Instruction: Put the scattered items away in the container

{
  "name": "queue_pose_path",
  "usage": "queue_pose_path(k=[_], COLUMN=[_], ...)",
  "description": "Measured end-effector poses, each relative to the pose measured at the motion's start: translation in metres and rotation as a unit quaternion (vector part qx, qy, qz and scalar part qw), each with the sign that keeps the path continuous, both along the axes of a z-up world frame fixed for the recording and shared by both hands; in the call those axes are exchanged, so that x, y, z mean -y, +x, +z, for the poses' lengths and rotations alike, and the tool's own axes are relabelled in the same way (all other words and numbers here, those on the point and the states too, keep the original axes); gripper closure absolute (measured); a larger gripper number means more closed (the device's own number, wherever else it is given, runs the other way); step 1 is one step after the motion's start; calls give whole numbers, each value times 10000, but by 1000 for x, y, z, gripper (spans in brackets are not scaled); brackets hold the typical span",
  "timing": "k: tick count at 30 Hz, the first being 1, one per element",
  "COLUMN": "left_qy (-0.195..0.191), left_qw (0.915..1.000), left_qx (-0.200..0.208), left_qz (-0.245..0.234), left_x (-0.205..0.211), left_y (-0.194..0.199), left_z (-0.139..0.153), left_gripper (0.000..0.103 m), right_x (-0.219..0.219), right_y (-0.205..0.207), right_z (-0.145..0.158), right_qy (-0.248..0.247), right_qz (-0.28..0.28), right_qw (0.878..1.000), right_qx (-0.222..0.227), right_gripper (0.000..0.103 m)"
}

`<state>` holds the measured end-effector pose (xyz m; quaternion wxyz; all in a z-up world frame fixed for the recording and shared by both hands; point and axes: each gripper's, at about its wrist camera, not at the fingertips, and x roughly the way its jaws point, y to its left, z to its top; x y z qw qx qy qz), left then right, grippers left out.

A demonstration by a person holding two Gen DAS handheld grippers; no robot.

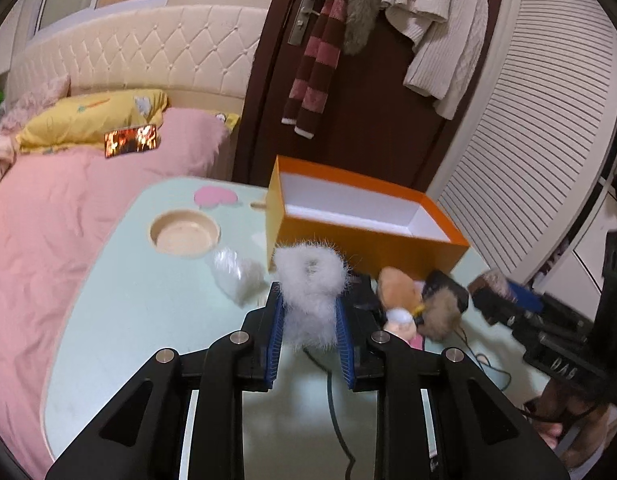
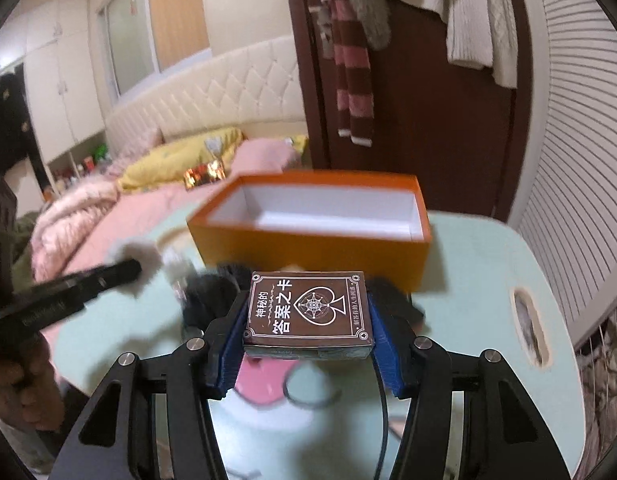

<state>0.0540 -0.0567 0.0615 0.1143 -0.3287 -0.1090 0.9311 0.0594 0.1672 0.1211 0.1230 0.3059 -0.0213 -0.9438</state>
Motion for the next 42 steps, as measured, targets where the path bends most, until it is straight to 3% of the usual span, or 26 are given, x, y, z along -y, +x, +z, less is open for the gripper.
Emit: queue_pose_path(k=[8,10,14,18,22,38,41,42], left_qy=[-156,-159,-554,-460,-698,-857,-917,-900], left_qw=[9992,9988,9971,9967,9942,9905,9903,9906], left_qx=[85,171,366,525,706,1015,1007,981], left_qz=[-365,-426,-371,-420,-409,-350,-284,-302], left_x=[-18,-24,-42,-49,-59,-61,-62,-62], left_y=[-73,-93,-129,-152,-166,-181,-180,-180], left_z=[21,25,21,12,0,-21,-20,-19], left_gripper=[78,78,78,78,78,77,68,58], right_x=[-1,-1,1,0,2,0,-1,-1], right_y=[-65,-81,-112,-134,-149,-164,-163,-161], right_z=[26,26,19,11,1,-23,-22,-21], right_qy=[-19,50,170,155,210,257,265,273], right_qz=[-8,-57,-143,-184,-203,-320,-383,-401], right_qw=[10000,10000,9996,9992,9986,9959,9959,9961], right_qx=[-88,-63,145,306,447,804,775,740], right_gripper=[48,48,48,47,47,47,39,36])
